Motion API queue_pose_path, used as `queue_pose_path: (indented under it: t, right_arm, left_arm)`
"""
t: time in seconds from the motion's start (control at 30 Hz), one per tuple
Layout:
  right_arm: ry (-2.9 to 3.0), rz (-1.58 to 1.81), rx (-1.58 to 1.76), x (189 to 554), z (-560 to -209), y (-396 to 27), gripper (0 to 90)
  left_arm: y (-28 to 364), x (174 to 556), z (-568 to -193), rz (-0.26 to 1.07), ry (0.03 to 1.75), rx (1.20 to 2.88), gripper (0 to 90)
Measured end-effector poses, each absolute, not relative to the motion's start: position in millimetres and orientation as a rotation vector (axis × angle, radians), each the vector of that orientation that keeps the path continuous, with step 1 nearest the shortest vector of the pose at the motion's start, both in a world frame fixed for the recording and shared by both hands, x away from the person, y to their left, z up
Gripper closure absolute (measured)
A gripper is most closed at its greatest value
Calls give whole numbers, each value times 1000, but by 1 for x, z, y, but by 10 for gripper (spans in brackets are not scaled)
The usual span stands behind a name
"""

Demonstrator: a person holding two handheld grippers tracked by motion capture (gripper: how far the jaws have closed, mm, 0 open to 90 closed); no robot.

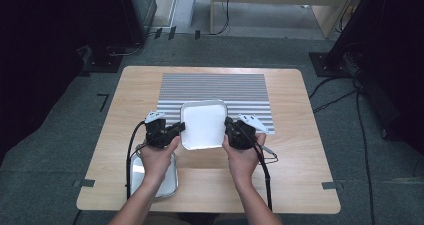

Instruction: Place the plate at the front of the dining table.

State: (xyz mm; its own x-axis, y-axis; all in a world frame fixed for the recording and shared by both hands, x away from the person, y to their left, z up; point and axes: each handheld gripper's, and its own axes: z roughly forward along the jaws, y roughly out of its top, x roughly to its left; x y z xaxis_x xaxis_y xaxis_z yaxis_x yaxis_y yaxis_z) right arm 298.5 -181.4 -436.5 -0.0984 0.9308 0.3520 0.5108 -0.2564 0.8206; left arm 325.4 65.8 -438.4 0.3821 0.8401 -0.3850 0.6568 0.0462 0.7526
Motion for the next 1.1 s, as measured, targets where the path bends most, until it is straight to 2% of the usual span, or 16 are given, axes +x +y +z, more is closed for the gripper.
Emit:
queue_pose_path:
  t: [0.57, 1.1]
  right_arm:
    - [1607, 1279, 1774, 351, -442, -192, 898]
    - [1643, 1305, 1788, 368, -444, -187, 898]
  left_arm:
    - [57, 377, -450, 191, 1400, 1634, 846]
    - [60, 385, -446, 266, 1431, 1610, 866]
